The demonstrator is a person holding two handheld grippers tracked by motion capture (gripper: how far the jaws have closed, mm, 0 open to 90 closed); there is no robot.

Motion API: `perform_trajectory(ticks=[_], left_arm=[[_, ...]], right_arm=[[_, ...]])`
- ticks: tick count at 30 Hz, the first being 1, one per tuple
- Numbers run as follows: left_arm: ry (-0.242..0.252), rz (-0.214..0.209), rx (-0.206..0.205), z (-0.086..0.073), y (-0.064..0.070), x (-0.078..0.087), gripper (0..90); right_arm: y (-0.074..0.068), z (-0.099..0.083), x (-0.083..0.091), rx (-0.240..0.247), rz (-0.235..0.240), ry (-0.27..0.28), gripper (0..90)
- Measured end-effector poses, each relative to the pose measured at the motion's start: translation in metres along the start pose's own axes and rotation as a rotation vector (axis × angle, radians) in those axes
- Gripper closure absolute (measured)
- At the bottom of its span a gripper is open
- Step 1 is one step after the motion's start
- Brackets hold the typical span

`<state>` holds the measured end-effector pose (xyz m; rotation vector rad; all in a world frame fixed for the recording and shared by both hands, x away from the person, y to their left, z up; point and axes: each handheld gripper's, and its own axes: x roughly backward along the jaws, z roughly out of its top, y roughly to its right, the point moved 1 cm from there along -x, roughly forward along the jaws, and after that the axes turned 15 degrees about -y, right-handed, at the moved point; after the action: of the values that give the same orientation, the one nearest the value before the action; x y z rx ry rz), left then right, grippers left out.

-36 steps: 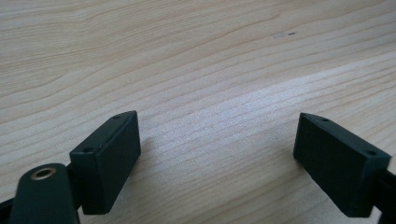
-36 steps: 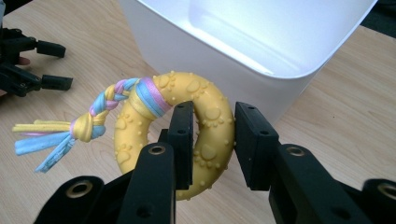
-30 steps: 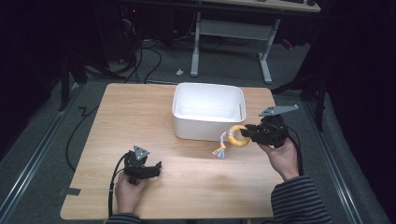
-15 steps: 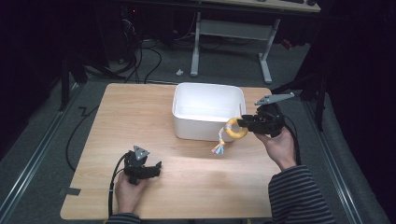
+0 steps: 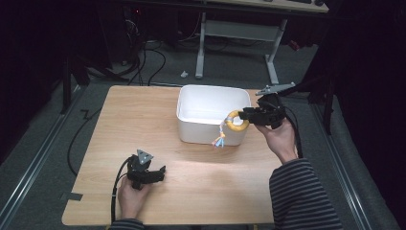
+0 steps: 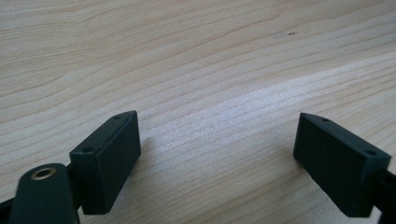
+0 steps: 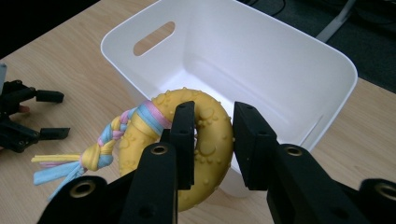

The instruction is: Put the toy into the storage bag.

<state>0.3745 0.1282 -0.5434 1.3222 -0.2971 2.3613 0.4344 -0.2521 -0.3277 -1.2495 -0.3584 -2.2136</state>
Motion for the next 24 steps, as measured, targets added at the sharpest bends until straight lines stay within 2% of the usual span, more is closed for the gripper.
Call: perform_trajectory(ticks=[16,24], left_arm=[[0.0,0.0,0.0,0.0,0.0,0.0,15.0],[0.0,-0.001,0.0,0.0,0.0,0.0,15.0]], right_arm=[[0.005,0.025,-0.007,-0.03,0.004,0.009,70.9],[0.013,0.035,-0.015,-0.079,-0.001,0.012,70.9]])
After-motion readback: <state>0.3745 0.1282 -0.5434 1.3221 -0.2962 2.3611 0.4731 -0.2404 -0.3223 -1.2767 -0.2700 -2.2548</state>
